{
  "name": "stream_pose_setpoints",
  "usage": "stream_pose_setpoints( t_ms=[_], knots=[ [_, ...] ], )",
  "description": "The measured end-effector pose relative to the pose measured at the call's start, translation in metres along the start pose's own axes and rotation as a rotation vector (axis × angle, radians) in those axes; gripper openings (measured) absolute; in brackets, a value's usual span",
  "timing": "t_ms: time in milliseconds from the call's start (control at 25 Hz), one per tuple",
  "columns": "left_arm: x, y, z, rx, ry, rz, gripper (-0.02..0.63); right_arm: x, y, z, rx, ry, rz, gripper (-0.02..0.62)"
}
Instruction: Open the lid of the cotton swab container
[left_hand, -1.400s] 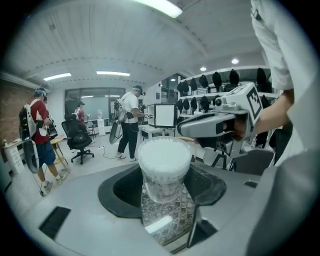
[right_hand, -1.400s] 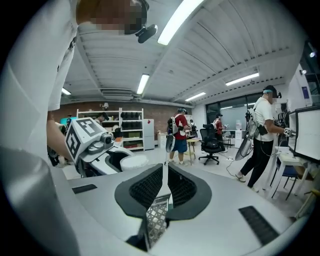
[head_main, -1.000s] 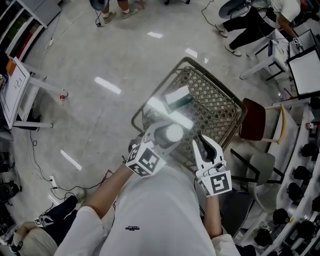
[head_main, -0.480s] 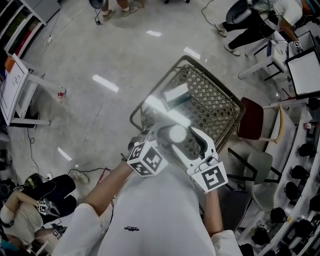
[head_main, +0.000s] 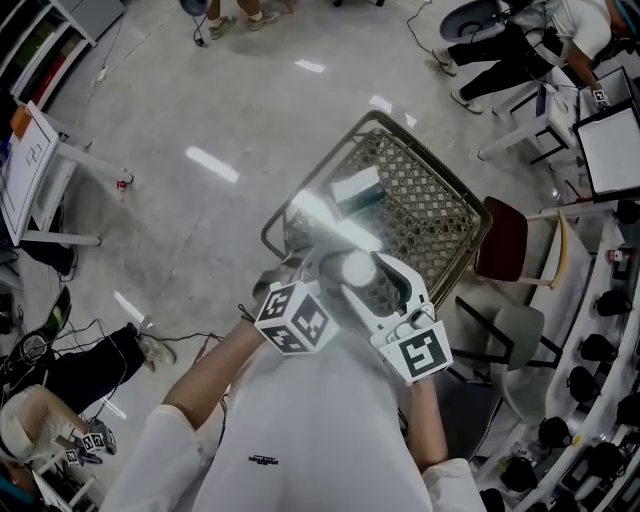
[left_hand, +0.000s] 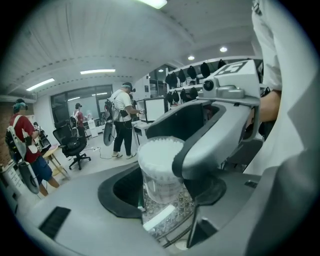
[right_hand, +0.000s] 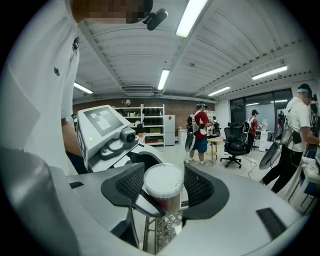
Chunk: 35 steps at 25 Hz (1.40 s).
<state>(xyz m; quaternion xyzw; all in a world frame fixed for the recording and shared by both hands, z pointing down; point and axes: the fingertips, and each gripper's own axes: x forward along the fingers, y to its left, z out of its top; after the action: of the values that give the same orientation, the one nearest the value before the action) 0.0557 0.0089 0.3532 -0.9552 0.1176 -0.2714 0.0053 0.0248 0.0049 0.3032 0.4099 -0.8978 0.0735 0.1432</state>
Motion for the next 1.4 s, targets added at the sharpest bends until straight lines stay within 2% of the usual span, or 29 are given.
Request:
stream_pose_setpoints(
  t_ms=[200, 480, 560, 720, 1000, 1120, 1240, 1400],
  knots=[
    [-0.004, 0.001, 0.001, -0.004, -0.004, 0.003, 0.249, 0.001, 0.002, 0.003, 0.019, 0.011, -0.005, 0.241],
    [-0.014, 0.003, 0.001, -0.020, -0.035, 0.013, 0.247, 0.003, 0.005, 0.008, 0.048, 0.000, 0.055, 0.236],
    [-0.015, 0.004, 0.003, -0.025, -0.050, 0.018, 0.247, 0.002, 0.003, 0.011, 0.084, -0.010, 0.073, 0.235],
    [-0.018, 0.006, 0.006, -0.003, -0.070, 0.049, 0.235, -0.001, -0.002, 0.020, 0.243, -0.066, 0.109, 0.232],
    [-0.022, 0.004, 0.009, -0.002, -0.082, 0.028, 0.236, -0.006, -0.003, 0.029, 0.342, -0.118, 0.159, 0.233],
    [-0.025, 0.002, 0.011, -0.014, -0.084, 0.018, 0.238, -0.010, -0.001, 0.033, 0.293, -0.148, 0.147, 0.235],
    [-0.024, 0.001, 0.009, -0.020, -0.074, 0.024, 0.241, -0.019, -0.004, 0.041, 0.239, -0.218, 0.091, 0.233],
    [-0.026, -0.007, 0.006, -0.019, -0.068, 0.017, 0.241, -0.033, -0.015, 0.057, 0.225, -0.289, 0.020, 0.206]
  ],
)
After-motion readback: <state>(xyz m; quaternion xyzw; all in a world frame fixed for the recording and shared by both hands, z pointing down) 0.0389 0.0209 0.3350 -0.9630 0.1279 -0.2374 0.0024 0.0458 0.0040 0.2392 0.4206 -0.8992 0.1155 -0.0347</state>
